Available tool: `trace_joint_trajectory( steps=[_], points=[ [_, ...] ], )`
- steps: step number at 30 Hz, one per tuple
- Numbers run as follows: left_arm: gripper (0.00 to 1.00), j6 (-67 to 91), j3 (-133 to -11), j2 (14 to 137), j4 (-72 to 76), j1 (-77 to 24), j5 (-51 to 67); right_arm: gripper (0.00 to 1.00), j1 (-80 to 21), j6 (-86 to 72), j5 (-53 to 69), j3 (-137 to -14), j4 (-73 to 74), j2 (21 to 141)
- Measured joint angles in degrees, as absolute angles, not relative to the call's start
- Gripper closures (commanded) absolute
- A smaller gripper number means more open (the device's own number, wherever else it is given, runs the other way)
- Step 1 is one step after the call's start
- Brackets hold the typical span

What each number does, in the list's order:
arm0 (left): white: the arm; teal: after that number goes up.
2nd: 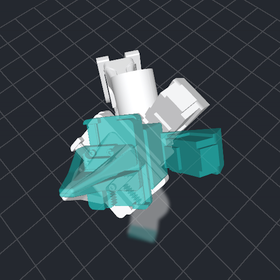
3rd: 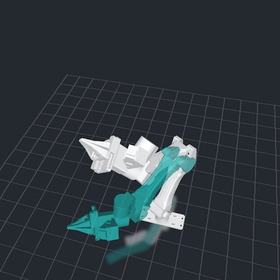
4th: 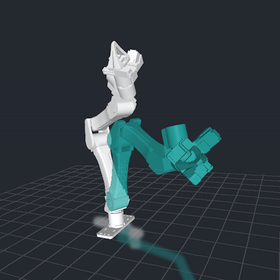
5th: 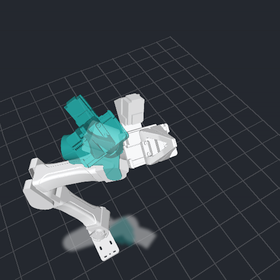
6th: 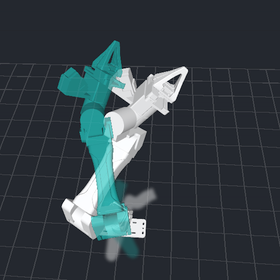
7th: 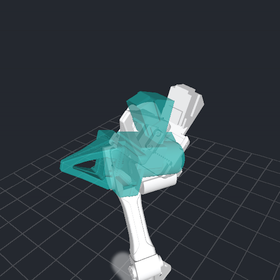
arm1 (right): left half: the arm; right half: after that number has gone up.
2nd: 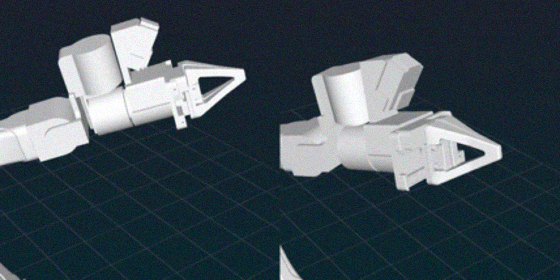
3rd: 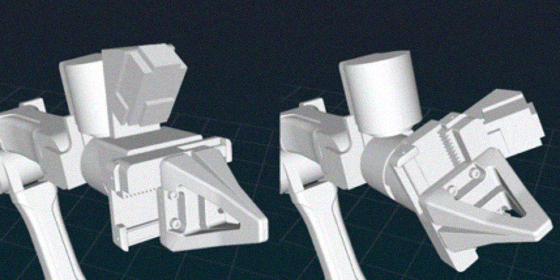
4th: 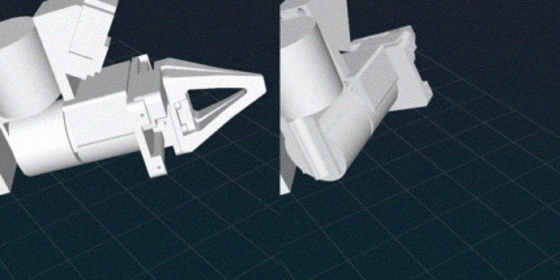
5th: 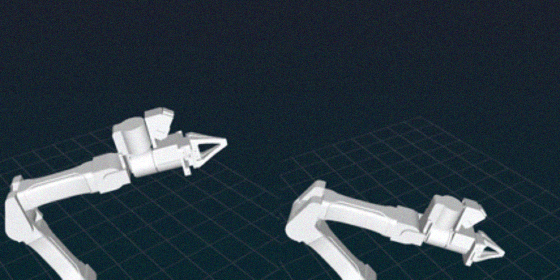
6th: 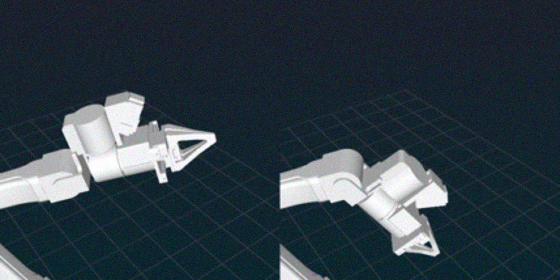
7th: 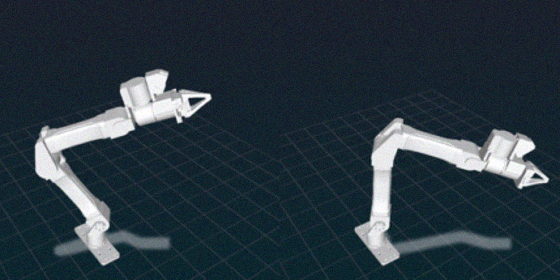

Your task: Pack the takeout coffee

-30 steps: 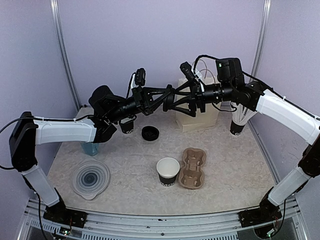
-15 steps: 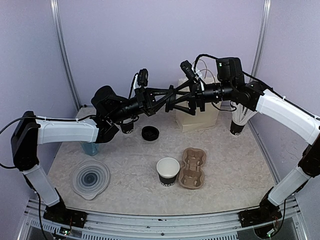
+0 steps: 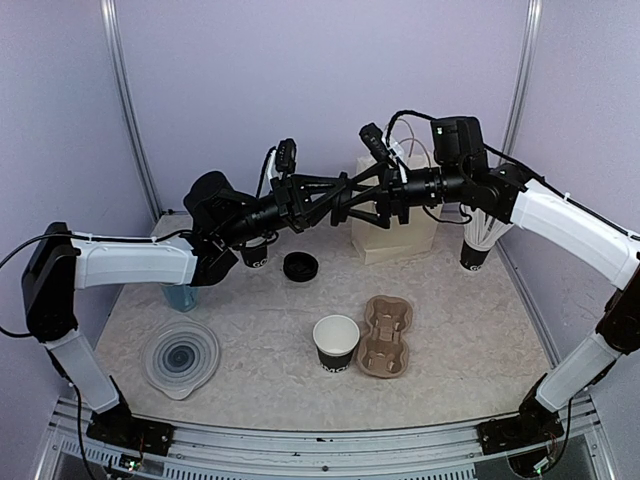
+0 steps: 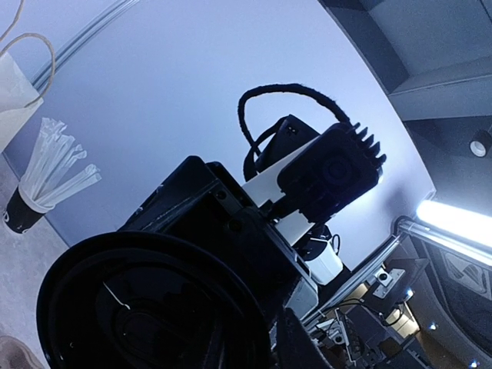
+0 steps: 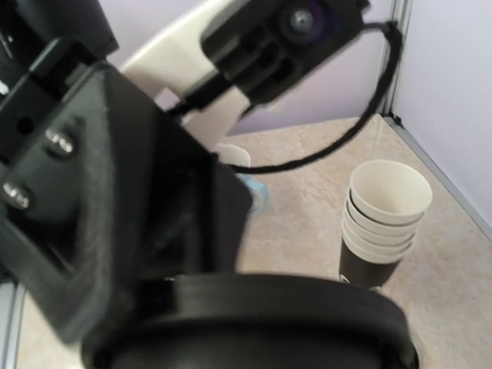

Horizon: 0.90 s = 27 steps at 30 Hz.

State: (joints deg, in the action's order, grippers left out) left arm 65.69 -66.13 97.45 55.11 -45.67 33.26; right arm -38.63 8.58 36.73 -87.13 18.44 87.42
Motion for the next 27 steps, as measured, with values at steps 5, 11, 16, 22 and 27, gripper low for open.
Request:
trace_joint_trajectory(
  steps=[5, 11, 16, 22, 27],
  points=[
    [0.42, 62.5, -65.6, 95.9, 48.1, -45.0, 31.9, 0.38, -38.6, 11.2, 34.9, -86.1, 19.6, 87.4],
    [0.37, 48.2, -65.0, 86.9, 25.1, -44.7, 25.0, 0.37, -38.3, 18.7, 33.4, -84.4, 24.5, 86.4],
    [0.38, 36.7, -63.7, 77.8, 8.0, -44.1, 15.0, 0.36, -38.2, 29.2, 36.0, -86.9, 35.9, 86.4],
    [0.38, 30.7, -55.8, 74.6, -2.2, -43.3, 5.9, 0.36, -40.1, 41.0, 36.8, -95.5, 50.8, 90.3],
    [0.39, 30.3, -51.5, 74.4, -5.8, -43.0, 3.2, 0.36, -44.9, 45.4, 32.5, -97.1, 57.6, 94.7]
  ],
)
